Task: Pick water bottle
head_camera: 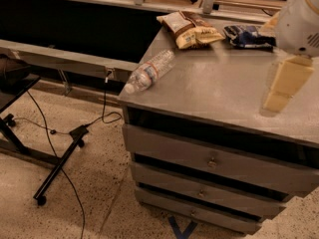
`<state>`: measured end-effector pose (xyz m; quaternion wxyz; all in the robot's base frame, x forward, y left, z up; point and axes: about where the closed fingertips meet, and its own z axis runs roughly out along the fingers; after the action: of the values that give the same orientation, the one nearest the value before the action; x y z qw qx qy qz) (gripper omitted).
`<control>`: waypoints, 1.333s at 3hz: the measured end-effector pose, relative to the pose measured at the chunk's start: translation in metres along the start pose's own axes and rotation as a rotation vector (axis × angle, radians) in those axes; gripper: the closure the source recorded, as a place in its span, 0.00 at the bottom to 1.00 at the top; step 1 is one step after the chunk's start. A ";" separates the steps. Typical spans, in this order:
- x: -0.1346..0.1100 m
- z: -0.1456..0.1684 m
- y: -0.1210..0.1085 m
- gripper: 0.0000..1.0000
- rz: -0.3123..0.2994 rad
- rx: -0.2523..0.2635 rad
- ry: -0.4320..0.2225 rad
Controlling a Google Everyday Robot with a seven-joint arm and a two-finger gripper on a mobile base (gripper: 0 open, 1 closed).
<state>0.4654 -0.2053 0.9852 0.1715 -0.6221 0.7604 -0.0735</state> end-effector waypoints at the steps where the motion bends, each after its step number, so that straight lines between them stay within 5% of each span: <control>1: -0.043 0.018 -0.027 0.00 -0.149 0.066 0.019; 2: -0.100 0.043 -0.041 0.00 -0.330 0.106 0.055; 4: -0.111 0.044 -0.045 0.00 -0.367 0.124 0.071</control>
Offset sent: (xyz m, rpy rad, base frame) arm 0.1100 0.1625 -0.0259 -0.3193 -0.1707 0.4599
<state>0.5408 -0.1032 0.9776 0.1662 -0.7357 0.6337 -0.1720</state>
